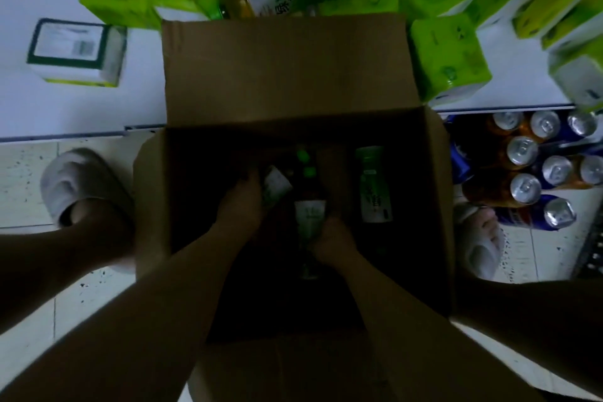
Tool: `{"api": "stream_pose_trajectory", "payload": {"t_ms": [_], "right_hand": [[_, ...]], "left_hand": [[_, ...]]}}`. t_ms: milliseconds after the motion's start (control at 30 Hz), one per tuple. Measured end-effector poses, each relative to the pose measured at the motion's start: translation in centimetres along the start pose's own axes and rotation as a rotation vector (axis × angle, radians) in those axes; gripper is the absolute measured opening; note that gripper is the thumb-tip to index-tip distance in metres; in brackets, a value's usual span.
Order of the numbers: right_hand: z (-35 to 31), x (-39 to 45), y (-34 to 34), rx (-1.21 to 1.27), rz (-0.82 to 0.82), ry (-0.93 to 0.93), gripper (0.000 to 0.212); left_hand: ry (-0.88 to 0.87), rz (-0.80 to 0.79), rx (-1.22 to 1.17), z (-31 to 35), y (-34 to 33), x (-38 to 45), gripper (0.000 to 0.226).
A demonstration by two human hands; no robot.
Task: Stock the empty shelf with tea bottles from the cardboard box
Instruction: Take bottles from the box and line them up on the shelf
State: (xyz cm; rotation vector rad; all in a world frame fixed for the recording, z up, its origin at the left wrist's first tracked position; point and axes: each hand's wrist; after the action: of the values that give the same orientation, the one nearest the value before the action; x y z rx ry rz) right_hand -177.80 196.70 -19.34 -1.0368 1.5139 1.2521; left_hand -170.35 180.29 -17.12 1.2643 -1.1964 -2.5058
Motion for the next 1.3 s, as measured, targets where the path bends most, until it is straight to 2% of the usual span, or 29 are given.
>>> {"api": "stream_pose_trajectory", "payload": {"t_ms": [133, 233, 300, 400, 567, 700, 800, 867, 933, 1100, 1200, 1300], "right_hand": [[1.6, -0.9, -2.4, 0.149, 0.068, -0.016, 0.055], [1.4, -0.8, -2.1, 0.173, 0.050, -0.017, 0.052], [1.1, -0.6, -1.8, 0.144, 0.026, -0.014, 0.051], [0.9, -0.9, -1.5, 0.105, -0.025, -0.039, 0.049], [1.3, -2.9, -0.4, 0.149, -0.087, -0.028, 0.036], [1.6, -5.9, 1.1, 0.259, -0.069, 0.120, 0.045], [1.6, -8.8, 2.4, 0.286, -0.011, 0.328, 0.059], [1.6, -10.6, 3.0, 0.320, 0.002, 0.424, 0.061], [1.6, -12.3, 3.4, 0.372, 0.019, 0.457, 0.062], [1.4, -17.0, 4.7, 0.403, 0.069, 0.459, 0.087], [0.6, -20.4, 6.0, 0.426, 0.095, 0.489, 0.076], [-0.3, -23.9, 7.3, 0.468, 0.105, 0.596, 0.071]], "left_hand": [[0.017, -0.130, -0.095, 0.3, -2.6, -1.0, 0.055], [0.045, -0.208, -0.418, 0.3, -4.2, -2.1, 0.044], [0.063, -0.145, -0.542, 0.3, -4.9, -3.5, 0.045], [0.045, 0.012, -0.656, 0.0, -5.3, -4.9, 0.066], [0.050, 0.068, -0.641, -1.1, -3.2, -6.0, 0.091], [0.014, 0.139, -0.626, -1.1, -0.1, -7.1, 0.101], [-0.007, 0.178, -0.623, -1.1, 1.9, -8.5, 0.088], [-0.015, 0.226, -0.633, -1.1, 2.9, -9.8, 0.074], [-0.034, 0.261, -0.672, -1.0, 3.9, -11.2, 0.066], [-0.143, 0.340, -0.710, -0.1, 7.3, -14.5, 0.062], [-0.264, 0.435, -0.673, 1.0, 10.2, -16.6, 0.065], [-0.385, 0.462, -0.694, 2.5, 13.4, -19.0, 0.073]]}}
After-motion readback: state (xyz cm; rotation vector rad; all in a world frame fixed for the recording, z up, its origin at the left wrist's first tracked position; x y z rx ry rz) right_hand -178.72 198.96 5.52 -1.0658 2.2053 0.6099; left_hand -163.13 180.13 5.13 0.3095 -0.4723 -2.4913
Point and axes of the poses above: each hand's wrist, its own x-axis towards the middle knuckle, its own y-axis out of the back of the hand, z = x × y, and after that the axes turned 14 degrees about -y, right-handed
